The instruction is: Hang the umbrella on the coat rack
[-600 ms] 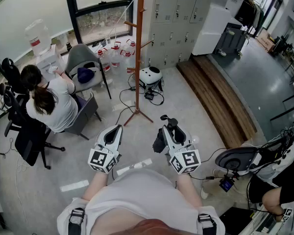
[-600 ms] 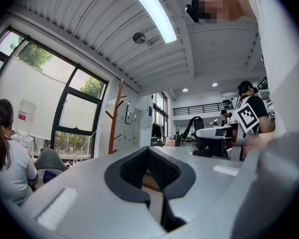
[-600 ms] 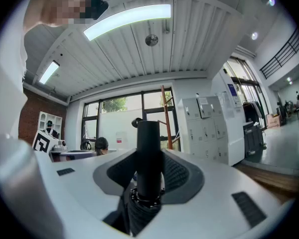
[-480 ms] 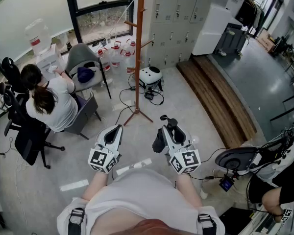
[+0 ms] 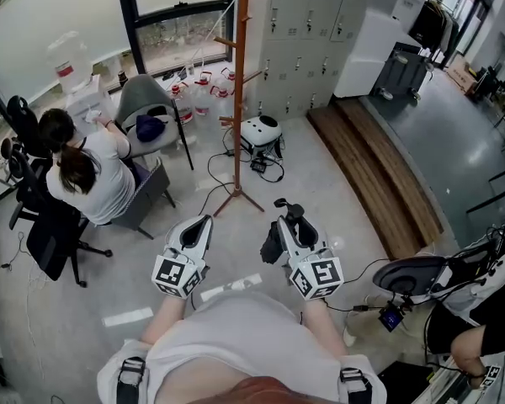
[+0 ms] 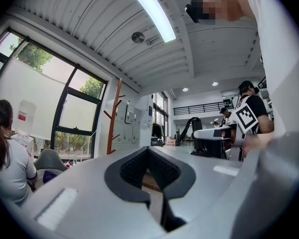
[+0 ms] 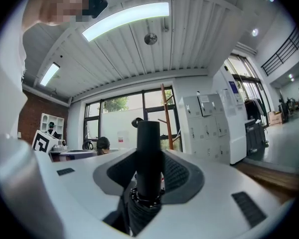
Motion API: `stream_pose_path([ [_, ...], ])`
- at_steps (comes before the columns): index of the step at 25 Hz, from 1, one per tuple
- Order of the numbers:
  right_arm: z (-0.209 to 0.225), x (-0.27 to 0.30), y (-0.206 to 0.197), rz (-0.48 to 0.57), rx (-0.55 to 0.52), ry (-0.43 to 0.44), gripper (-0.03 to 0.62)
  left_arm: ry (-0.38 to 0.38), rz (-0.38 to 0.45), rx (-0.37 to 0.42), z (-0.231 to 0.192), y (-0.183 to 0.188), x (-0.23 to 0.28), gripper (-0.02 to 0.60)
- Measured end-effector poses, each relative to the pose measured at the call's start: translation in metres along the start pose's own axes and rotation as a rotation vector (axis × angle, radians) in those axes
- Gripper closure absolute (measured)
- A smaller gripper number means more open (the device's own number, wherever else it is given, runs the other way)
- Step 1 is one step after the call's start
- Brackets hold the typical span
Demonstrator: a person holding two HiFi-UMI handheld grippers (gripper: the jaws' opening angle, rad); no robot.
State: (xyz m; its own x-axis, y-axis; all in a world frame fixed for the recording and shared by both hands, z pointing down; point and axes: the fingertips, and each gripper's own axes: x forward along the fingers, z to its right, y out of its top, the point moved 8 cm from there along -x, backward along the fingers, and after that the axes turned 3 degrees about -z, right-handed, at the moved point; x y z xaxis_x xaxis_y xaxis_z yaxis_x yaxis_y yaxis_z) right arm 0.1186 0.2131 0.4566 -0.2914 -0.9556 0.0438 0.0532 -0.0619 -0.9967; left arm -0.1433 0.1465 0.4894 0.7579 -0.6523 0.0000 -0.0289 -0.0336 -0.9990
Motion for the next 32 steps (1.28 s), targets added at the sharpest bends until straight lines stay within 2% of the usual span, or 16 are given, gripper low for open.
stream_pose_path([
  [19, 0.044, -0.001, -0.006, -0.031, 0.013, 0.091, 0.437, 0.06, 0.023, -0.015, 0.04, -0.006, 0.024, 0.572],
  [26, 0.054, 0.005, -0.003, -0.024, 0.022, 0.1, 0.437, 0.093, 0.019, -0.013, 0.038, -0.004, 0.031, 0.572],
  [32, 0.063, 0.019, -0.001, -0.024, 0.02, 0.091, 0.437, 0.085, 0.017, -0.006, 0.029, -0.004, 0.046, 0.572],
])
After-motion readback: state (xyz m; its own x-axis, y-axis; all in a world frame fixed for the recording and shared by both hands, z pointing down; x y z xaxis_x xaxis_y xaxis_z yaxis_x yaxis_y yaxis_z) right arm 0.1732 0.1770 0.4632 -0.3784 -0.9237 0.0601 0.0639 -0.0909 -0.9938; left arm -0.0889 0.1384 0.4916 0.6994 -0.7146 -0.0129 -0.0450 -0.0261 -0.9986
